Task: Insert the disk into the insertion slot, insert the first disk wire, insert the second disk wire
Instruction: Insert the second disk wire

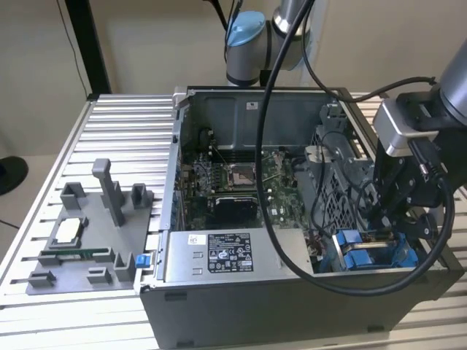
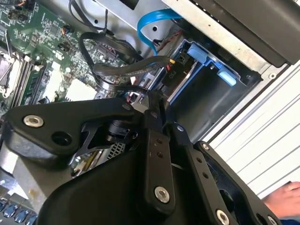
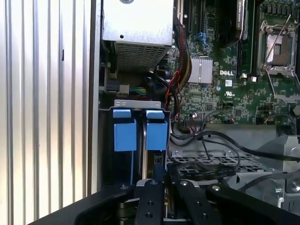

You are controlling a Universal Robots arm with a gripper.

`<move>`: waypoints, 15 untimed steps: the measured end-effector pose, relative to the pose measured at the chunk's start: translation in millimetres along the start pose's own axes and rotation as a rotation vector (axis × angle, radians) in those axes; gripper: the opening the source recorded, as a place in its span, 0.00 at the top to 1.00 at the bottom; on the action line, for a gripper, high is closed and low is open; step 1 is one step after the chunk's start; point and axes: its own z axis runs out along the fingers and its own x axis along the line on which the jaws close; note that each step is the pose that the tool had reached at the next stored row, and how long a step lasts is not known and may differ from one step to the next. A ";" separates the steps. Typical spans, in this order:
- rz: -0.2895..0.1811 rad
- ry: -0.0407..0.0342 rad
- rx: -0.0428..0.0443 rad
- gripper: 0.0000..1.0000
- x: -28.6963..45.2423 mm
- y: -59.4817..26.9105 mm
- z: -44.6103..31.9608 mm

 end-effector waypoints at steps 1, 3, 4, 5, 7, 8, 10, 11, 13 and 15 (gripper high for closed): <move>0.000 0.0000 0.0001 1.00 0.1 0.0 0.4; 0.000 0.0000 0.0006 1.00 0.2 -0.2 1.4; 0.000 0.0000 0.0010 1.00 0.3 -0.5 1.9; 0.000 0.0000 0.0015 1.00 0.4 -0.8 2.4; 0.000 0.0001 0.0036 1.00 0.5 -1.1 3.2; -0.001 0.0001 0.0055 1.00 0.5 -1.1 3.5; -0.001 0.0002 0.0081 1.00 0.6 -1.2 3.7; -0.002 0.0000 0.0094 1.00 0.6 -1.2 4.1; -0.002 0.0000 0.0122 1.00 0.7 -1.2 4.8; -0.002 0.0001 0.0148 1.00 0.9 -1.2 5.5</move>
